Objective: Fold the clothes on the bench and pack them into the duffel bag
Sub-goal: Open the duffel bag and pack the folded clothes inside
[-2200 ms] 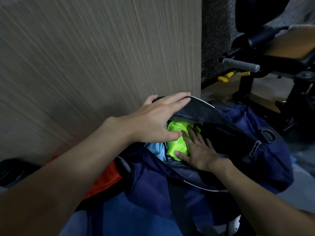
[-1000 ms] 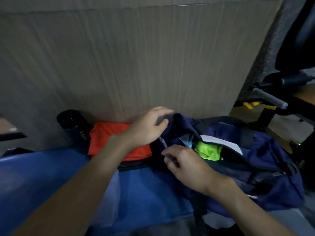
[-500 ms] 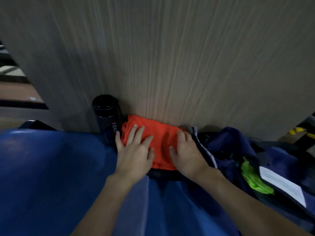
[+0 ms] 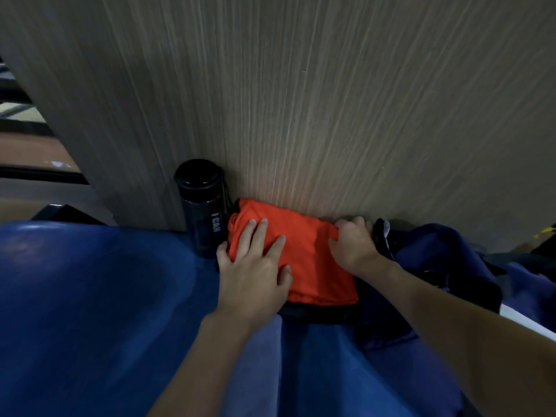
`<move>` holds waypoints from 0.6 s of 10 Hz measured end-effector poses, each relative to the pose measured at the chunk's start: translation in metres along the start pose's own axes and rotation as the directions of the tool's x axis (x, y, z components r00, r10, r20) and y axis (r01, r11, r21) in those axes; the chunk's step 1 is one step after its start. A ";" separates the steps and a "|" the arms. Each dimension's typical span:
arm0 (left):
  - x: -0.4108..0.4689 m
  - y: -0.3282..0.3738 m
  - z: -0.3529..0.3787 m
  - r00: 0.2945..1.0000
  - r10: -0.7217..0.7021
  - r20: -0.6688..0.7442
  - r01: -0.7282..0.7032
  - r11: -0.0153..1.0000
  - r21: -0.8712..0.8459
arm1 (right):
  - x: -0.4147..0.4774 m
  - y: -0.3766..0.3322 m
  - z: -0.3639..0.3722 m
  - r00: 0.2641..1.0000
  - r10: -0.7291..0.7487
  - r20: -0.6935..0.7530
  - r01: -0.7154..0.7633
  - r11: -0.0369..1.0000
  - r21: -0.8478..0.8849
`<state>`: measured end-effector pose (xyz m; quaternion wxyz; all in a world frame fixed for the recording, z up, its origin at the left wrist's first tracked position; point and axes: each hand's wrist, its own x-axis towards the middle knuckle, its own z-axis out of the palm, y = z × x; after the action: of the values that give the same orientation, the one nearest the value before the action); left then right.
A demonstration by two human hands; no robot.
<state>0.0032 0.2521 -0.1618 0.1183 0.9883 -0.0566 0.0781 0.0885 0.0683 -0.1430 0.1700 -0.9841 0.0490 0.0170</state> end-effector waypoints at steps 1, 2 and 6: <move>-0.001 -0.002 0.000 1.000 0.001 0.004 -0.001 1.000 -0.019 | 0.000 0.001 -0.004 0.999 -0.032 -0.031 0.034 0.997 0.065; -0.001 -0.002 -0.002 1.000 -0.005 0.020 0.005 1.000 -0.011 | -0.005 -0.001 -0.009 0.999 -0.042 0.005 0.040 0.987 0.157; -0.002 -0.001 -0.005 0.999 -0.009 0.039 0.011 0.999 -0.036 | -0.017 -0.018 -0.028 0.983 -0.145 -0.114 0.171 0.951 0.259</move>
<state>0.0011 0.2549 -0.1576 0.1356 0.9876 -0.0554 0.0572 0.0738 0.0779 -0.1100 0.2995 -0.9526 -0.0202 -0.0497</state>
